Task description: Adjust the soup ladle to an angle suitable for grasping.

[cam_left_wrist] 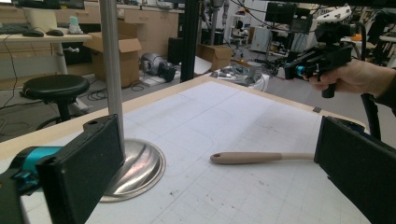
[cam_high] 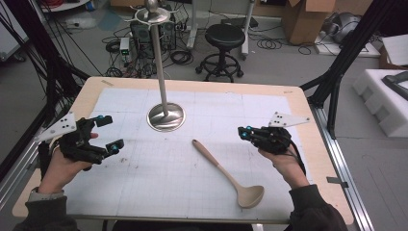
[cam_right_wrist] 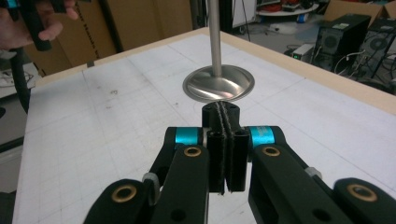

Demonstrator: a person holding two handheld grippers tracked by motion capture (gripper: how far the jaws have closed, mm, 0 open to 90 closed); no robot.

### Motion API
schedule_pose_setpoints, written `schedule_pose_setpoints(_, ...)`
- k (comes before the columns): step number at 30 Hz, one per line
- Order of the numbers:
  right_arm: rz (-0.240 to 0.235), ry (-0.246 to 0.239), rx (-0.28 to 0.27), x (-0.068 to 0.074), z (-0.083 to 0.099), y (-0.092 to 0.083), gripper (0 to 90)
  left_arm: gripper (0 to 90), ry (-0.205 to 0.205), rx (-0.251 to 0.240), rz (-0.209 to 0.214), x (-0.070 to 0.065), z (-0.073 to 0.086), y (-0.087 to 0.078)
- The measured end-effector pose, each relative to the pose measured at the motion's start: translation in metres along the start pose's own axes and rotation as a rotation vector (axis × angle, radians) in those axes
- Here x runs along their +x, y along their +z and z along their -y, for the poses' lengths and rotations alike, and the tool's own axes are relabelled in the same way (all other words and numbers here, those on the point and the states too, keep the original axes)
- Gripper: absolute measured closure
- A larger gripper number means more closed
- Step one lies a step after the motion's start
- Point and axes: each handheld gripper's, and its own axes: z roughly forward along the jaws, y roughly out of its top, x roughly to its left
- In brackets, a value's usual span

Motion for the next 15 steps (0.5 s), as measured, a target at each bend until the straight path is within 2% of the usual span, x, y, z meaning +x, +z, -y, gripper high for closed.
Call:
schedule_pose_setpoints(2, 0.004, -0.011, 0.01, 0.001, -0.001, 0.006, 89.5, 1.8, -0.001, 0.002, 0.0, 0.0, 0.0, 0.0)
schedule_pose_setpoints(6, -0.008, 0.005, 0.015, 0.0, -0.002, 0.017, 89.6, 1.8, -0.011, 0.0, -0.001, 0.002, 0.002, 0.0)
schedule_pose_setpoints(10, -0.002, -0.044, 0.062, 0.001, -0.002, 0.028, 89.6, 1.8, -0.012, 0.002, 0.002, 0.002, 0.002, 0.0)
schedule_pose_setpoints(14, -0.019, -0.064, 0.102, 0.001, 0.0, 0.038, 89.6, 1.8, -0.014, 0.003, 0.001, 0.002, 0.002, 0.0)
schedule_pose_setpoints(15, -0.024, -0.057, 0.105, 0.001, 0.0, 0.04, 89.7, 1.8, -0.013, 0.003, 0.001, 0.002, 0.002, 0.0)
